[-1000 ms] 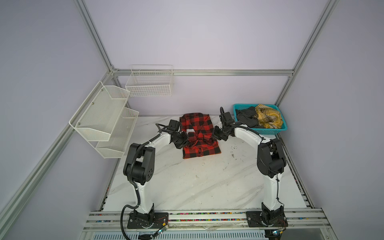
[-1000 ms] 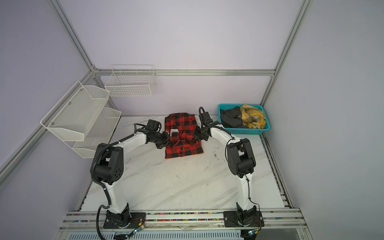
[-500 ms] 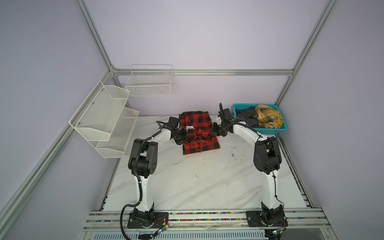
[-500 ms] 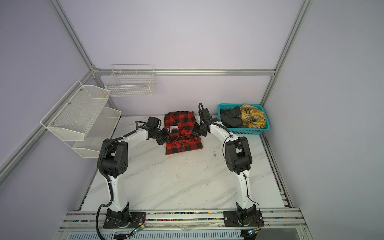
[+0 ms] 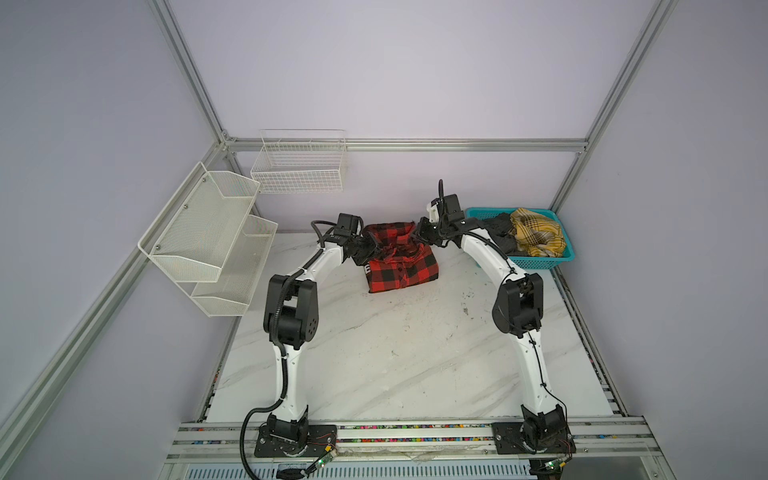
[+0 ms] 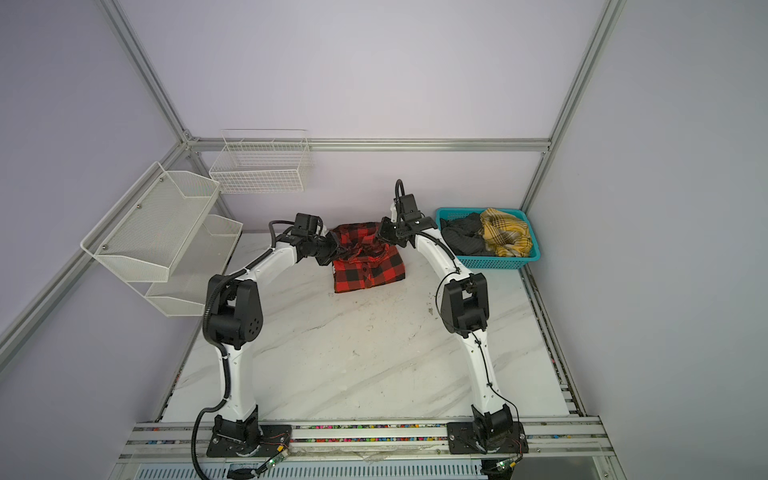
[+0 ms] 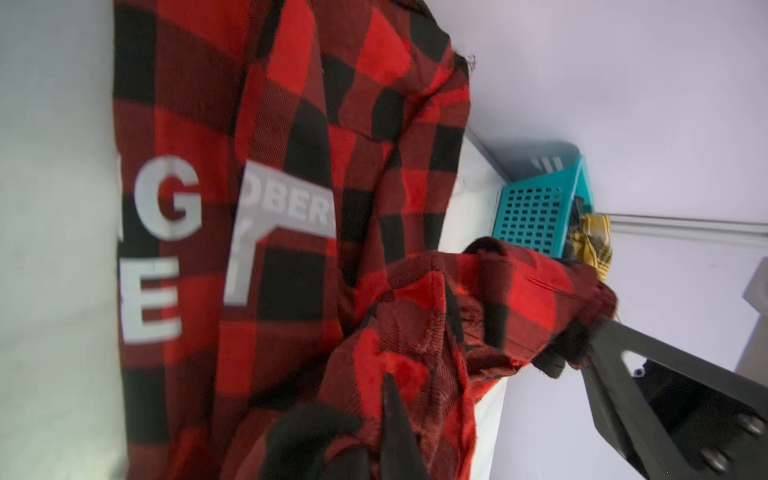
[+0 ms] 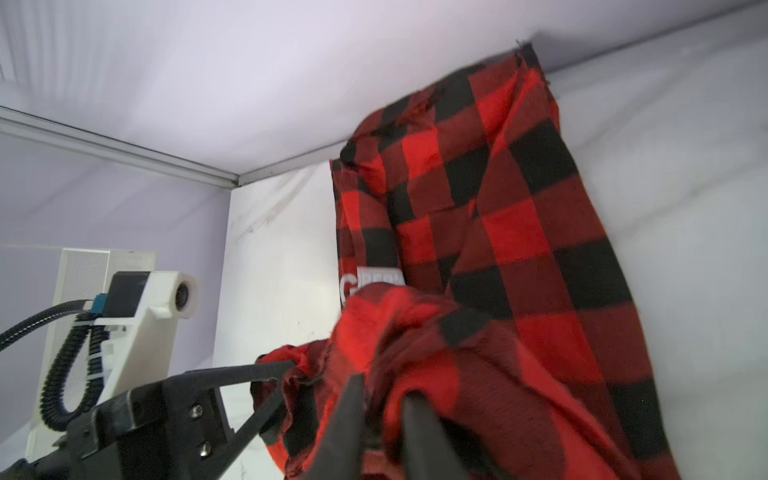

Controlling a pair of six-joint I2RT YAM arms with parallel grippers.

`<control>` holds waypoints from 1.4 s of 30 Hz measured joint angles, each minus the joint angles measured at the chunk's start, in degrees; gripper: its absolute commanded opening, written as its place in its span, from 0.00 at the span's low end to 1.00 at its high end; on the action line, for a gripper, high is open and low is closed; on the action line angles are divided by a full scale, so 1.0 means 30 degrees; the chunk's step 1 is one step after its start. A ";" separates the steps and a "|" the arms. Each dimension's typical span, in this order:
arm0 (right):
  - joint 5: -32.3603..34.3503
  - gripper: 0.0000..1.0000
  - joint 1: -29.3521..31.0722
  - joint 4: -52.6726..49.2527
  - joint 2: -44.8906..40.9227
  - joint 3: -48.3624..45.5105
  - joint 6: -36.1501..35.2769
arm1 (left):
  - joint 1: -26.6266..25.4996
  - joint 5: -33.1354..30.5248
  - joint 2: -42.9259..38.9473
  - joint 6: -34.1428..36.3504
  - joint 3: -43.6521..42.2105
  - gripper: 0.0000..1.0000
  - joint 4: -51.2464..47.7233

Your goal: Fold and stack the long sleeve shirts

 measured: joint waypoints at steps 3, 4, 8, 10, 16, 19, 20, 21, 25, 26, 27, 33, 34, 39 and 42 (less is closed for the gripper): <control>-0.0095 0.78 -0.0138 -0.0415 0.1268 0.0415 0.0051 | 0.0357 -0.0168 0.2135 0.0036 0.1421 0.80 -0.0699; -0.0022 0.81 -0.0175 -0.0568 0.1319 -0.0015 0.0117 | 0.0466 -0.0277 0.2368 0.0080 0.1421 0.82 -0.1020; 0.0787 0.82 -0.0357 -0.1166 -0.0015 -0.3082 -0.0291 | 0.0838 -0.1122 0.1887 0.0182 0.1370 0.88 -0.2324; 0.1377 0.80 -0.0430 -0.1472 -0.1290 -0.4590 -0.0474 | 0.0933 -0.1683 0.0714 0.0408 0.1355 0.86 -0.2907; 0.2200 0.41 -0.0576 -0.1486 -0.5377 -0.6696 -0.1362 | 0.0262 -0.2317 -0.4918 0.1035 -0.0051 0.60 -0.3279; 0.2069 0.24 -0.0532 -0.0976 -0.6156 -0.7031 -0.1792 | -0.1217 -0.2164 -0.6113 0.1464 -0.0510 0.41 -0.3096; 0.2011 0.22 -0.0495 -0.0860 -0.6149 -0.7125 -0.1923 | -0.1698 -0.2025 -0.6040 0.1515 -0.0568 0.37 -0.3002; 0.1931 0.21 -0.0452 -0.0772 -0.6018 -0.7264 -0.2025 | -0.2229 -0.1858 -0.5741 0.1596 -0.0648 0.33 -0.2951; 0.1581 0.19 -0.0102 -0.0801 -0.4707 -0.7278 -0.2448 | -0.3220 -0.1166 -0.3767 0.1639 -0.1581 0.30 -0.2805; 0.1552 0.19 0.0022 -0.0823 -0.4379 -0.7249 -0.2550 | -0.3206 -0.1078 -0.3235 0.1639 -0.1778 0.30 -0.2834; 0.1545 0.19 0.0189 -0.0823 -0.4007 -0.7249 -0.2630 | -0.3126 -0.1035 -0.2652 0.1639 -0.1894 0.30 -0.2892; 0.1530 0.20 0.0984 -0.0816 -0.2885 -0.7249 -0.2878 | -0.2565 -0.1005 -0.0925 0.1792 -0.1960 0.30 -0.2900; 0.1537 0.19 0.1049 -0.0809 -0.2812 -0.7249 -0.2958 | -0.2543 -0.1086 -0.0925 0.1843 -0.1960 0.30 -0.2892; 0.1719 0.19 0.1071 0.0189 -0.2980 -0.9071 -0.3402 | -0.2565 -0.1319 -0.1107 0.2113 -0.3279 0.27 -0.1807; 0.1770 0.19 0.1071 0.1115 -0.3439 -1.2145 -0.3417 | -0.2616 -0.1173 -0.1523 0.2106 -0.6142 0.27 -0.0780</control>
